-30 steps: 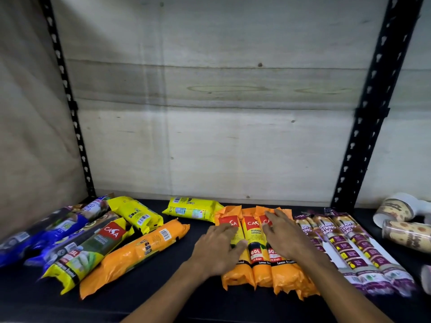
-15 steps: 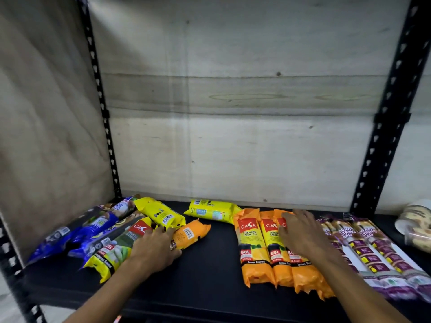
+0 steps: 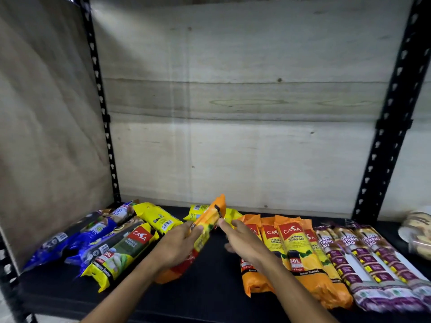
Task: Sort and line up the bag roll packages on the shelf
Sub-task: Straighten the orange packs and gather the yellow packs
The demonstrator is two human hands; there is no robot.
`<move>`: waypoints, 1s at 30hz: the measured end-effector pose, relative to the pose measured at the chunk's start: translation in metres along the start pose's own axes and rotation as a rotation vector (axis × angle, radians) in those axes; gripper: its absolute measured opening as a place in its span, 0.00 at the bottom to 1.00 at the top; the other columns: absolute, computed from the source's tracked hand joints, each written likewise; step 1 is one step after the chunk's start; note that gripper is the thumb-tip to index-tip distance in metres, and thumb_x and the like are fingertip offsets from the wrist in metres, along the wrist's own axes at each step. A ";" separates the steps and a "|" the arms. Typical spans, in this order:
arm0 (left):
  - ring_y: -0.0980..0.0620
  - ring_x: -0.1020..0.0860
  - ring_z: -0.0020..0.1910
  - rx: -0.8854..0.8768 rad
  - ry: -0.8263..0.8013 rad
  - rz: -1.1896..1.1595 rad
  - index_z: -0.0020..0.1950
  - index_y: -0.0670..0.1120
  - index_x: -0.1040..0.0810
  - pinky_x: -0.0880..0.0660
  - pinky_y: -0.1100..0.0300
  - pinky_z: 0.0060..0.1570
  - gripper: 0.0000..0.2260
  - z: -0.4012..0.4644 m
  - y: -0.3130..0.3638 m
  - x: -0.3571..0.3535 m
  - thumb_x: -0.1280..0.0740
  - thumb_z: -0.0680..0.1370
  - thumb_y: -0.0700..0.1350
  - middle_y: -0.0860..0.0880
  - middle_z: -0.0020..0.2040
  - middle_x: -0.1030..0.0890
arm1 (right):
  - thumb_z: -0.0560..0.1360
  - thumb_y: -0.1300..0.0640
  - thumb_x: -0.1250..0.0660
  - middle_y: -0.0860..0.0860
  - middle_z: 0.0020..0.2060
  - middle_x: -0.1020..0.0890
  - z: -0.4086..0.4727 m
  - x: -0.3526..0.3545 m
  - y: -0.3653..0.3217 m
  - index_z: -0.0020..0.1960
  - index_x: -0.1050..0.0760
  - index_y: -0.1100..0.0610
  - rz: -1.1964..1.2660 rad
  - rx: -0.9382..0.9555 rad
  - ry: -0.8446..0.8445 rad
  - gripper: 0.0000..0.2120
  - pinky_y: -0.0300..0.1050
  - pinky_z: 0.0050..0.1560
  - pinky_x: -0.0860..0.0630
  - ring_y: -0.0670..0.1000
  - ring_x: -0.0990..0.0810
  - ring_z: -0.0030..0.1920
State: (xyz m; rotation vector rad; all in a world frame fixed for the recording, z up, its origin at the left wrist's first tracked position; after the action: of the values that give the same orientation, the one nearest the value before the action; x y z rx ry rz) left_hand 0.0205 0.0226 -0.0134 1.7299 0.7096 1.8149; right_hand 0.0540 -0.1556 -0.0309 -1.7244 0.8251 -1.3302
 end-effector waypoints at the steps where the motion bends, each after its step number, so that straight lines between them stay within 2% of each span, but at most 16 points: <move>1: 0.50 0.22 0.61 0.007 -0.018 -0.131 0.70 0.49 0.27 0.28 0.50 0.65 0.27 0.000 0.006 -0.004 0.43 0.79 0.65 0.49 0.63 0.20 | 0.71 0.26 0.43 0.52 0.68 0.25 0.002 -0.004 0.000 0.79 0.44 0.49 0.111 -0.039 -0.017 0.44 0.54 0.66 0.26 0.51 0.17 0.57; 3: 0.51 0.17 0.53 0.018 -0.058 -0.351 0.63 0.50 0.23 0.23 0.47 0.59 0.22 -0.002 0.015 -0.012 0.41 0.79 0.64 0.50 0.54 0.15 | 0.73 0.29 0.39 0.51 0.62 0.20 0.006 -0.009 -0.002 0.75 0.39 0.49 0.349 -0.058 -0.051 0.37 0.54 0.59 0.20 0.51 0.14 0.50; 6: 0.50 0.14 0.44 0.047 -0.149 -0.532 0.55 0.50 0.20 0.19 0.54 0.49 0.14 -0.002 0.028 -0.025 0.41 0.82 0.56 0.49 0.45 0.13 | 0.77 0.38 0.36 0.51 0.52 0.14 0.009 -0.005 -0.007 0.66 0.30 0.50 0.533 -0.031 -0.023 0.23 0.56 0.51 0.17 0.52 0.13 0.48; 8: 0.51 0.15 0.46 0.041 -0.192 -0.547 0.55 0.50 0.19 0.20 0.56 0.50 0.15 -0.004 0.031 -0.033 0.42 0.82 0.56 0.49 0.46 0.13 | 0.78 0.41 0.35 0.49 0.49 0.13 0.008 0.001 -0.008 0.62 0.25 0.50 0.521 -0.006 0.040 0.18 0.56 0.52 0.18 0.52 0.14 0.48; 10: 0.53 0.16 0.49 0.023 -0.178 -0.537 0.54 0.53 0.18 0.24 0.56 0.57 0.18 -0.006 0.026 -0.039 0.44 0.82 0.59 0.52 0.47 0.13 | 0.78 0.42 0.34 0.48 0.50 0.14 0.010 0.011 -0.007 0.61 0.24 0.49 0.458 0.017 0.113 0.16 0.53 0.52 0.18 0.51 0.15 0.49; 11: 0.55 0.18 0.52 0.012 -0.141 -0.472 0.54 0.56 0.18 0.26 0.57 0.59 0.18 -0.006 0.018 -0.042 0.45 0.81 0.60 0.55 0.49 0.15 | 0.78 0.42 0.34 0.48 0.50 0.15 0.011 0.017 -0.005 0.61 0.25 0.49 0.423 0.016 0.145 0.16 0.49 0.48 0.19 0.50 0.15 0.48; 12: 0.55 0.21 0.56 -0.017 -0.092 -0.310 0.56 0.58 0.20 0.28 0.57 0.61 0.19 -0.005 0.008 -0.043 0.47 0.80 0.63 0.57 0.54 0.18 | 0.78 0.42 0.35 0.48 0.50 0.16 0.010 0.023 -0.005 0.61 0.26 0.50 0.385 0.006 0.168 0.16 0.47 0.45 0.19 0.50 0.16 0.48; 13: 0.55 0.25 0.61 -0.055 -0.048 -0.070 0.61 0.58 0.22 0.31 0.56 0.63 0.25 -0.006 -0.002 -0.044 0.50 0.77 0.67 0.57 0.59 0.21 | 0.78 0.41 0.35 0.49 0.50 0.16 0.011 0.030 -0.002 0.61 0.27 0.50 0.340 -0.013 0.181 0.17 0.47 0.44 0.20 0.51 0.16 0.47; 14: 0.55 0.29 0.66 -0.108 -0.016 0.162 0.67 0.57 0.25 0.33 0.57 0.66 0.33 -0.006 -0.014 -0.047 0.55 0.73 0.70 0.57 0.65 0.25 | 0.77 0.40 0.35 0.51 0.50 0.16 0.013 0.037 0.000 0.60 0.27 0.51 0.290 -0.035 0.189 0.18 0.49 0.46 0.19 0.53 0.15 0.46; 16: 0.57 0.38 0.72 -0.189 -0.005 0.393 0.73 0.57 0.32 0.39 0.58 0.69 0.41 -0.005 -0.034 -0.054 0.64 0.68 0.72 0.58 0.73 0.33 | 0.75 0.38 0.35 0.54 0.49 0.16 0.016 0.051 0.003 0.62 0.28 0.52 0.177 -0.086 0.197 0.23 0.54 0.49 0.18 0.56 0.15 0.45; 19: 0.59 0.43 0.74 -0.206 0.001 0.419 0.75 0.58 0.36 0.44 0.58 0.71 0.42 0.000 -0.047 -0.058 0.64 0.68 0.74 0.59 0.75 0.37 | 0.73 0.34 0.34 0.55 0.52 0.20 0.016 0.070 0.003 0.69 0.37 0.55 0.065 -0.186 0.182 0.34 0.50 0.44 0.20 0.56 0.17 0.47; 21: 0.59 0.43 0.74 -0.215 0.010 0.441 0.74 0.59 0.36 0.44 0.58 0.72 0.38 0.000 -0.047 -0.059 0.60 0.71 0.74 0.60 0.75 0.37 | 0.69 0.30 0.32 0.55 0.54 0.20 0.018 0.081 0.001 0.70 0.39 0.55 -0.048 -0.226 0.156 0.41 0.50 0.45 0.19 0.57 0.17 0.48; 22: 0.59 0.43 0.74 -0.215 0.013 0.440 0.74 0.59 0.36 0.45 0.57 0.72 0.35 0.001 -0.047 -0.059 0.58 0.73 0.72 0.60 0.75 0.37 | 0.68 0.31 0.31 0.55 0.54 0.20 0.017 0.086 -0.003 0.70 0.39 0.55 -0.113 -0.223 0.151 0.41 0.51 0.46 0.19 0.56 0.17 0.47; 25: 0.60 0.44 0.75 -0.205 0.013 0.439 0.74 0.59 0.36 0.46 0.57 0.72 0.25 0.002 -0.047 -0.059 0.50 0.79 0.66 0.60 0.75 0.38 | 0.68 0.37 0.27 0.54 0.49 0.16 0.025 0.099 -0.010 0.64 0.31 0.56 -0.139 -0.172 0.199 0.34 0.52 0.47 0.18 0.56 0.15 0.43; 28: 0.60 0.44 0.75 -0.205 0.022 0.430 0.74 0.60 0.36 0.46 0.57 0.72 0.24 0.003 -0.048 -0.059 0.48 0.80 0.65 0.61 0.75 0.38 | 0.70 0.42 0.26 0.54 0.43 0.14 0.025 0.111 -0.025 0.54 0.21 0.57 -0.006 -0.094 0.279 0.21 0.45 0.42 0.21 0.55 0.14 0.40; 30: 0.60 0.44 0.74 -0.202 0.025 0.415 0.74 0.60 0.36 0.46 0.57 0.72 0.24 0.004 -0.050 -0.059 0.47 0.79 0.65 0.61 0.75 0.38 | 0.72 0.44 0.28 0.55 0.43 0.13 0.025 0.121 -0.032 0.52 0.20 0.57 0.133 -0.067 0.354 0.17 0.43 0.38 0.22 0.54 0.15 0.39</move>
State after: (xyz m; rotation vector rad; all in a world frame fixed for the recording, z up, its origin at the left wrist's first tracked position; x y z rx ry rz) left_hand 0.0278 0.0173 -0.0903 1.8144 0.1695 2.0972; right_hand 0.1080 -0.2393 0.0495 -1.4743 1.1730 -1.5533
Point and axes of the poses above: each hand's wrist, its own z-axis towards the middle knuckle, its own x-axis out of the back of the hand, y = z × x, the point moved 4 cm from there along z, towards the middle knuckle
